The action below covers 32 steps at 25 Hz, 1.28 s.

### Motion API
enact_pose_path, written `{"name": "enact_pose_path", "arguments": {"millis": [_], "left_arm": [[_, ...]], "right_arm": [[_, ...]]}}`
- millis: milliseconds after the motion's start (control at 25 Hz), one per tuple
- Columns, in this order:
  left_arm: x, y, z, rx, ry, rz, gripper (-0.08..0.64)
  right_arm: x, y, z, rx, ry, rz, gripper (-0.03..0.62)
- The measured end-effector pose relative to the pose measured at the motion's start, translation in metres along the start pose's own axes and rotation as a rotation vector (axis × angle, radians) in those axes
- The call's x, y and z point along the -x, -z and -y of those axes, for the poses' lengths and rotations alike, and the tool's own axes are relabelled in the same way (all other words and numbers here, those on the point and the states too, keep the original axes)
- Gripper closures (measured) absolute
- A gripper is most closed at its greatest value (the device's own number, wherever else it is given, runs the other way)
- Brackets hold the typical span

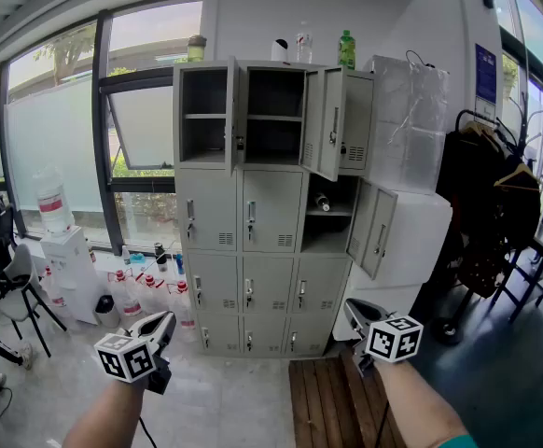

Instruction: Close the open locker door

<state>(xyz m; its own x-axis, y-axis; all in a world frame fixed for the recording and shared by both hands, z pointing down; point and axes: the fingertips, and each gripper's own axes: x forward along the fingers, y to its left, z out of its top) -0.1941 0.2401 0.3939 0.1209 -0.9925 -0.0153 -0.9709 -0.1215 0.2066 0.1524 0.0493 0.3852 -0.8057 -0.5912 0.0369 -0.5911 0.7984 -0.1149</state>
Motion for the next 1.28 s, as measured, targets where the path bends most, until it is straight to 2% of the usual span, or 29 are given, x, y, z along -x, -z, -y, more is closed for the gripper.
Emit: {"name": "enact_pose_path", "arguments": {"millis": [560,760,1280], "left_arm": [[-0.032,0.001,0.012,-0.015,0.006,-0.007,0.558],[-0.043,0.001,0.025,-0.016,0.001,-0.003,0.558],[-0.083,0.000,0.073,-0.016,-0.025,0.032,0.558]], "right_arm": [[-0.008,-0.010,0.016,-0.021,-0.032,0.020,0.595],[-0.006,-0.016,0.026,-0.047,-0.057,0.025,0.595],[0.010,-0.038,0.072,-0.022,-0.111,0.036,0.594]]}}
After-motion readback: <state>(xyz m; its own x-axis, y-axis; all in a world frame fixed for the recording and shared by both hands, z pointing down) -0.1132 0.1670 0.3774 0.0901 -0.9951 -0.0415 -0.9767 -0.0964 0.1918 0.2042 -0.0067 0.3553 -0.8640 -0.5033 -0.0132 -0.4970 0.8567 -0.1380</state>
